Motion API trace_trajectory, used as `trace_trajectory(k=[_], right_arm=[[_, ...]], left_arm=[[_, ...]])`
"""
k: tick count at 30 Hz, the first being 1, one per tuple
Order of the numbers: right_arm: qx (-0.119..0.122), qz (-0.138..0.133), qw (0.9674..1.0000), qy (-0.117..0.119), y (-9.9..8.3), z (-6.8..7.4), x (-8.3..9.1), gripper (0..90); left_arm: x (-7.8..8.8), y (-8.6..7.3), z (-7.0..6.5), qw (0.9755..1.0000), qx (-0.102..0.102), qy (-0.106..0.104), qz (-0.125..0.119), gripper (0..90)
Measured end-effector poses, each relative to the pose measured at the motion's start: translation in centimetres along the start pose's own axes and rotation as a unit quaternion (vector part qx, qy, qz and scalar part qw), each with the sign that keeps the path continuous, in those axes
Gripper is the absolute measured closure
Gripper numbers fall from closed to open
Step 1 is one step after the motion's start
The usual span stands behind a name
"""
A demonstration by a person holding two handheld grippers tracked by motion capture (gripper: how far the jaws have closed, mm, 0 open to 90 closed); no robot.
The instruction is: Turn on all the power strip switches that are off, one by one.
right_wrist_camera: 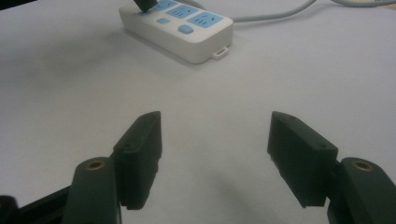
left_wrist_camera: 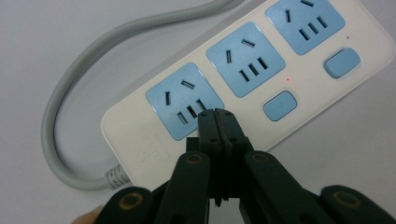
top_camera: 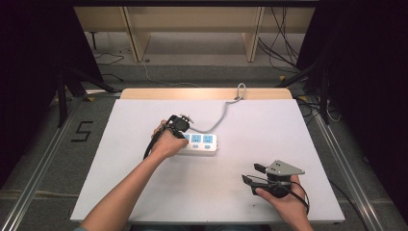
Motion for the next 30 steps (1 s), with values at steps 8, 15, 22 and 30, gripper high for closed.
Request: trace_trajectory(k=[8, 15, 22, 30], right_arm=[[0.0, -0.001, 1.0, -0.001, 0.0, -0.06, 0.01, 36.4], [0.0, 0.0, 1.0, 0.001, 0.01, 0.06, 0.0, 36.4], [-0.002, 0.001, 1.0, 0.001, 0.0, 0.07, -0.05, 36.4], [-0.002, 0.0, 1.0, 0.001, 0.0, 0.11, -0.06, 36.3]], left_arm=[[-0.02, 0.09, -0.04, 1.0, -0.004, 0.004, 0.005, 89.8], [0.06, 0.07, 0.06, 1.0, 0.004, -0.004, 0.004, 89.8], [0.08, 0.08, 0.03, 1.0, 0.003, -0.003, 0.003, 89.8], [0.02, 0.06, -0.1, 1.0, 0.0, 0.002, 0.005, 89.8]])
Point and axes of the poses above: each handheld gripper's, and its own axes: x roughly backward along the jaws, y roughly out of its top, z roughly to its left, the point moved 5 cm from there along -x, roughly forward along the jaws, and after that the axes turned 11 degrees about -y, right-handed, at the moved point
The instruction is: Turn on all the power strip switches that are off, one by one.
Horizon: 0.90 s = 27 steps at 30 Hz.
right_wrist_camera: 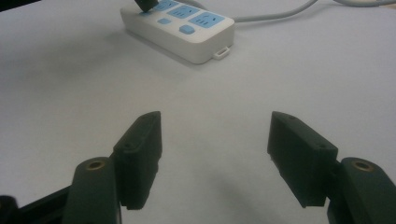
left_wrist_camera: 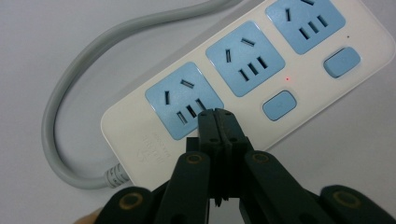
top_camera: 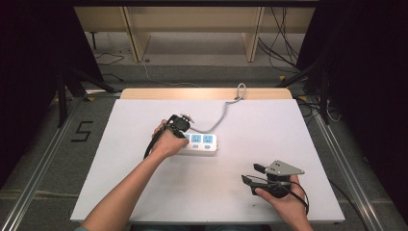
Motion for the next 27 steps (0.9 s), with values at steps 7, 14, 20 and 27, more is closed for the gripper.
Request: trace_trajectory(k=[7, 14, 20, 27], right_arm=[[-0.001, 0.001, 1.0, 0.001, -0.03, -0.03, -0.03, 36.4], [0.002, 0.001, 1.0, 0.001, 0.0, 0.08, 0.0, 36.4], [0.002, 0.0, 1.0, 0.001, 0.01, 0.0, -0.03, 36.4], [-0.002, 0.003, 1.0, 0.0, -0.1, -0.22, -0.09, 36.4]], left_arm=[[-0.04, -0.12, -0.26, 1.0, -0.004, 0.005, 0.006, 89.8], [-0.13, -0.16, -0.26, 0.9999, -0.009, 0.008, 0.008, 89.8], [-0.09, -0.16, -0.22, 0.9999, -0.009, 0.007, 0.007, 89.8], [-0.05, -0.1, 0.02, 0.9997, -0.015, -0.007, -0.016, 89.3]])
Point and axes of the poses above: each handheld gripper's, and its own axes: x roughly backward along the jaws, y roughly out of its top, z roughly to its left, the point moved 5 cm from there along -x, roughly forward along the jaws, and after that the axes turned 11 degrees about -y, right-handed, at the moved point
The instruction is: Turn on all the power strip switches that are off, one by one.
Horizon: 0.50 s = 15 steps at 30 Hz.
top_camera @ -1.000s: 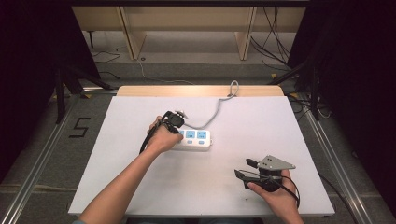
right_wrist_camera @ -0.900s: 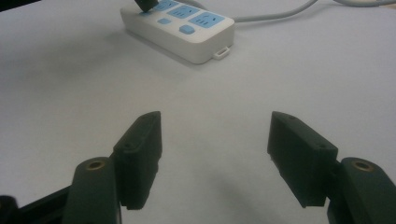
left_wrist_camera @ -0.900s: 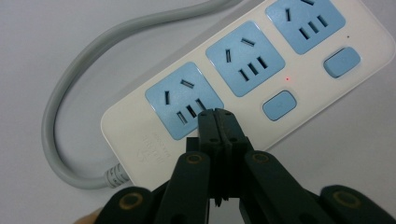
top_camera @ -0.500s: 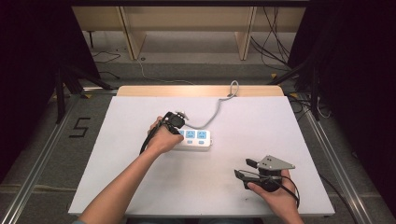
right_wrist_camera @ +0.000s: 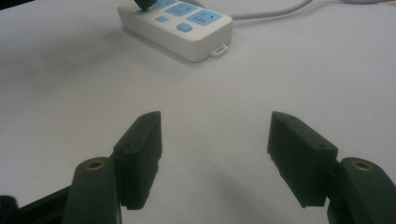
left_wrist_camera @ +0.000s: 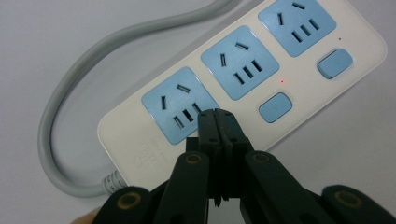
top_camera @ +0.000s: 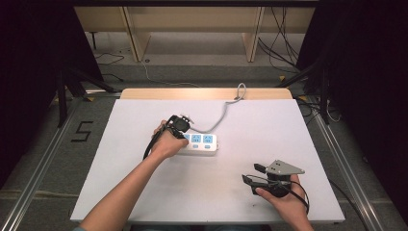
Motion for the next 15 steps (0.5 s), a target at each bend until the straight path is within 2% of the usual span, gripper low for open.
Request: trace_trajectory(k=[1, 2, 3, 4, 5, 8, 11, 12, 15], right_arm=[[0.0, 0.0, 1.0, 0.0, 0.0, 0.0, 0.0, 36.4], [0.0, 0.0, 1.0, 0.0, 0.0, 0.0, 0.0, 36.4], [0.001, 0.0, 1.0, 0.0, 0.0, 0.0, 0.0, 36.4], [0.0, 0.001, 1.0, 0.0, 0.0, 0.0, 0.0, 36.4], [0.001, 0.001, 1.0, 0.0, 0.0, 0.0, 0.0, 36.4], [0.001, 0.001, 1.0, 0.001, 0.0, 0.0, 0.0, 36.4], [0.001, 0.0, 1.0, 0.0, 0.0, 0.0, 0.0, 36.4], [0.001, 0.001, 1.0, 0.0, 0.0, 0.0, 0.0, 36.4], [0.002, 0.001, 1.0, -0.001, 0.0, 0.0, 0.0, 36.4]], left_arm=[[0.1, -0.1, 0.2, 1.0, 0.001, 0.001, -0.005, 88.8], [0.1, -0.1, 0.2, 1.0, 0.001, 0.001, -0.005, 83.0], [0.5, 0.0, 0.3, 0.9997, 0.002, 0.001, -0.022, 81.0], [0.5, 0.0, 0.3, 0.9997, 0.002, 0.001, -0.022, 80.1], [1.1, 0.1, 0.3, 0.9993, 0.002, 0.003, -0.037, 80.3], [1.6, 0.2, 0.2, 0.999, 0.001, -0.001, -0.044, 78.6], [2.2, 0.1, 0.0, 0.9985, -0.002, -0.001, -0.054, 73.2], [2.6, 0.1, -0.1, 0.9979, -0.003, -0.002, -0.065, 71.3], [3.0, -0.1, -0.2, 0.997, -0.008, -0.005, -0.076, 66.5]])
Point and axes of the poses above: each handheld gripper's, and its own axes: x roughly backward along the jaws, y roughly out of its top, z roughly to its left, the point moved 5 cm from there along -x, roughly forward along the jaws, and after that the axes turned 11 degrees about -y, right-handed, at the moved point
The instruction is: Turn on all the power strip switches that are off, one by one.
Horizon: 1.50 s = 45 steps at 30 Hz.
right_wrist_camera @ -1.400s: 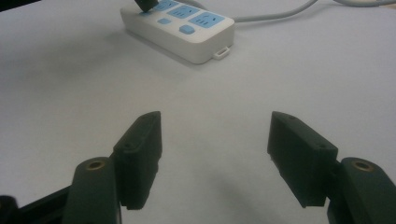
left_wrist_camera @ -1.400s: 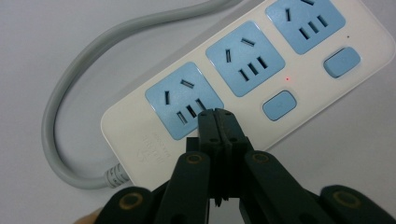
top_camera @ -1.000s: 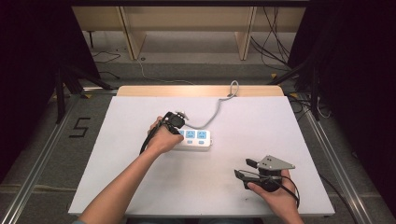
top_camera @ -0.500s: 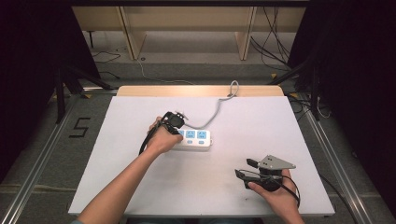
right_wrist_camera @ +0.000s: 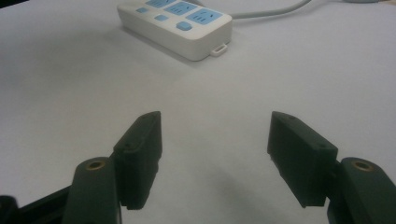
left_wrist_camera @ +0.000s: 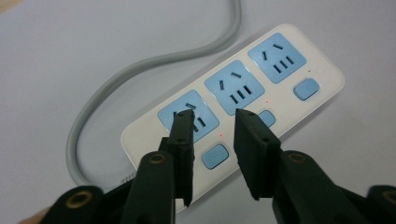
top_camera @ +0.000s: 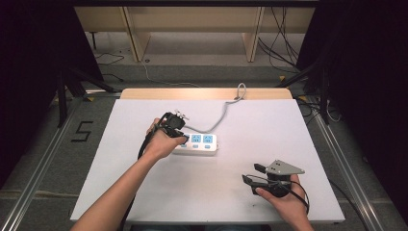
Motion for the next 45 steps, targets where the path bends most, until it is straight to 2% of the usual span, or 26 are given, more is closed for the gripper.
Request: trace_trajectory(k=[2, 5, 7, 9, 11, 13, 16, 17, 24, 33, 37, 40, 45], right_arm=[[0.001, 0.002, 1.0, 0.0, 0.0, 0.0, 0.0, 36.5], [0.002, 0.003, 1.0, 0.0, 0.0, 0.0, -0.1, 36.7], [0.002, 0.002, 1.0, 0.0, 0.0, 0.0, -0.2, 36.9], [0.0, 0.003, 1.0, -0.001, 0.0, -0.1, -0.2, 38.1], [0.0, 0.005, 1.0, 0.002, 0.0, -0.1, -0.2, 39.3], [-0.001, 0.006, 1.0, 0.002, 0.1, -0.1, -0.2, 39.7], [0.002, 0.009, 1.0, 0.002, 0.1, 0.0, -0.3, 40.1], [0.003, 0.009, 1.0, 0.002, 0.1, 0.0, -0.4, 40.1], [0.005, 0.01, 0.9999, -0.004, 0.3, -0.1, -0.4, 40.5], [0.007, 0.009, 0.9999, -0.006, 1.0, -0.1, -0.7, 44.2], [0.016, 0.018, 0.9997, -0.004, 1.1, 0.2, -0.9, 46.2], [0.021, 0.023, 0.9995, -0.004, 1.5, 0.2, -1.0, 50.9], [0.033, 0.03, 0.999, -0.005, 2.3, 0.3, -1.3, 58.3]], left_arm=[[0.4, -0.2, -0.1, 0.9999, -0.002, -0.007, -0.014, 59.4], [1.1, -1.1, -0.4, 0.9992, 0.001, -0.022, -0.033, 53.7], [1.3, -1.3, -0.4, 0.999, -0.005, -0.02, -0.04, 51.4], [1.6, -2.0, -0.5, 0.9987, -0.009, -0.02, -0.047, 44.0], [2.1, -3.0, -0.3, 0.9987, -0.011, -0.009, -0.049, 40.1], [2.4, -3.5, -0.2, 0.9985, -0.006, -0.004, -0.055, 39.0], [2.9, -3.9, -0.1, 0.998, -0.002, -0.007, -0.062, 37.1], [3.3, -4.3, -0.1, 0.9973, -0.003, -0.006, -0.073, 36.6], [4.0, -5.6, -0.3, 0.995, -0.006, -0.009, -0.1, 31.7], [4.4, -8.3, -1.0, 0.9935, -0.023, -0.019, -0.109, 25.8], [4.8, -8.6, -1.2, 0.9923, -0.023, -0.022, -0.12, 24.8], [5.1, -9.1, -1.5, 0.9911, -0.023, -0.022, -0.129, 24.2], [4.8, -10.7, -2.0, 0.9916, -0.028, -0.023, -0.124, 23.5]])
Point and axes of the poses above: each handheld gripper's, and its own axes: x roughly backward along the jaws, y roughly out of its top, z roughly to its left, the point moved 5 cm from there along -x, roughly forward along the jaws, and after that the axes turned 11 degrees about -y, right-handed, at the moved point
